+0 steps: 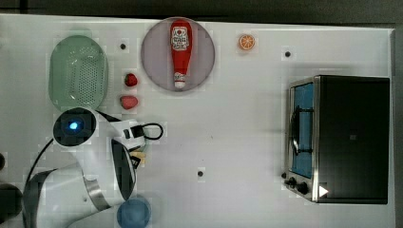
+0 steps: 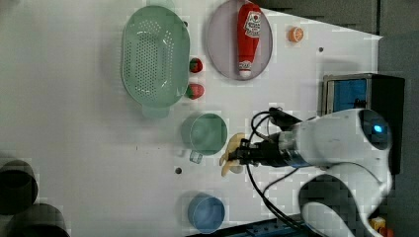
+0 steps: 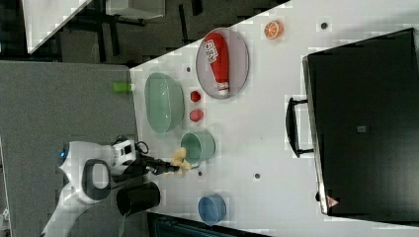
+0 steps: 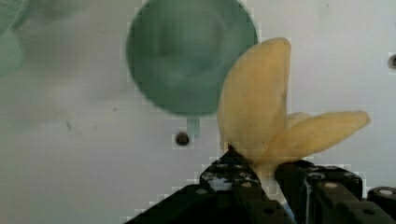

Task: Pick Banana and place it in mug.

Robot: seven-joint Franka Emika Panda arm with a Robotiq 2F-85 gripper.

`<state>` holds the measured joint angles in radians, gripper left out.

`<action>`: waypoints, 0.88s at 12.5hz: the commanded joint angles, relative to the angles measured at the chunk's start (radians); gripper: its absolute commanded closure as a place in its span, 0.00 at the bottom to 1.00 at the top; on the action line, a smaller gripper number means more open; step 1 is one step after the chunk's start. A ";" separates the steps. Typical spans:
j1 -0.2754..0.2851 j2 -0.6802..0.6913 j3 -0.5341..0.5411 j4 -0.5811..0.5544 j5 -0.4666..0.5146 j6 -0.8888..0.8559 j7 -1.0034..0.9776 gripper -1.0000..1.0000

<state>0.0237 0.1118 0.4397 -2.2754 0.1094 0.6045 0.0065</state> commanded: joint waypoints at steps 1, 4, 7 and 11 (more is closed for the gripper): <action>-0.019 0.036 0.010 0.040 -0.028 0.112 0.088 0.75; -0.017 0.092 0.010 0.026 -0.079 0.174 0.148 0.71; -0.005 0.095 0.013 -0.005 -0.088 0.203 0.249 0.39; -0.004 0.094 0.013 -0.010 -0.100 0.258 0.266 0.00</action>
<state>0.0124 0.1840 0.4514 -2.3086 0.0203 0.8101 0.1718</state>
